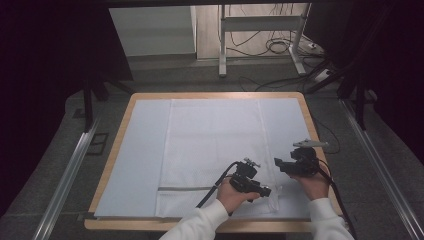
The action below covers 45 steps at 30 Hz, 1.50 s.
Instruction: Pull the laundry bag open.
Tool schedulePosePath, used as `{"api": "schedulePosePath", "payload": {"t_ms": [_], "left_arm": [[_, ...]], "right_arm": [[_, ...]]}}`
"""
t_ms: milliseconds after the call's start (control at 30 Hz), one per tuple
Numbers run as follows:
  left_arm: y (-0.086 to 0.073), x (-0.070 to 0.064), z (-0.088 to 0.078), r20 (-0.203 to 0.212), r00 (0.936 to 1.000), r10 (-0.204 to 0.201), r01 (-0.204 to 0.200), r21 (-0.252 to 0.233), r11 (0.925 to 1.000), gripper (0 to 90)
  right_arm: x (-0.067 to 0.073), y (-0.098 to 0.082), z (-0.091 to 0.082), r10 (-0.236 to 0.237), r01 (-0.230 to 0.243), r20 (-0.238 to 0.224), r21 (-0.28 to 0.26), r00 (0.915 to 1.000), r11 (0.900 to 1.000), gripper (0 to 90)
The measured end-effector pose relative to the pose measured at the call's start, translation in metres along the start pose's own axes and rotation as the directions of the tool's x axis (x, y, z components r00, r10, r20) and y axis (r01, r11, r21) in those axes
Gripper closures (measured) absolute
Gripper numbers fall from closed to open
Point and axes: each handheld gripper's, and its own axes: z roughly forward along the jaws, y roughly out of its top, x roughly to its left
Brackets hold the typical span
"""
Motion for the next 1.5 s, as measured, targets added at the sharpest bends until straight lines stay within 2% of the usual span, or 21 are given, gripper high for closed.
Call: {"api": "schedulePosePath", "payload": {"t_ms": [533,933,1067,1167,1333,1500], "left_arm": [[0.0012,0.0008,0.0004,0.026,0.9995,-0.016,0.016,-0.002,0.9999,46.9],[0.0022,-0.0011,-0.0011,0.044,0.9988,-0.022,0.023,-0.023,0.9995,46.9],[0.0030,-0.0024,-0.0029,0.049,0.9987,-0.014,0.015,-0.026,0.9996,46.9],[0.0034,-0.0011,-0.0029,0.066,0.9976,-0.021,0.023,-0.030,0.9993,47.4],[0.0036,-0.0002,-0.0003,0.063,0.9976,-0.029,0.031,-0.030,0.9991,49.1],[0.0035,-0.0004,0.0009,0.079,0.9963,-0.034,0.037,-0.035,0.9987,49.8]], "right_arm": [[-0.0014,0.0002,0.0003,0.023,-0.023,-0.021,0.012,0.9995,1.000,29.5],[-0.0023,0.0001,0.0000,0.029,-0.029,-0.017,0.014,0.9994,0.999,29.5],[-0.0023,0.0000,0.0002,0.029,-0.028,-0.018,0.015,0.9994,0.999,29.5],[-0.0025,0.0001,-0.0002,0.030,-0.030,-0.017,0.013,0.9994,0.999,29.5],[-0.0032,0.0003,-0.0008,0.031,-0.031,-0.016,0.010,0.9994,0.999,29.5],[-0.0036,0.0004,-0.0012,0.032,-0.032,-0.014,0.010,0.9994,0.999,29.5]]}}
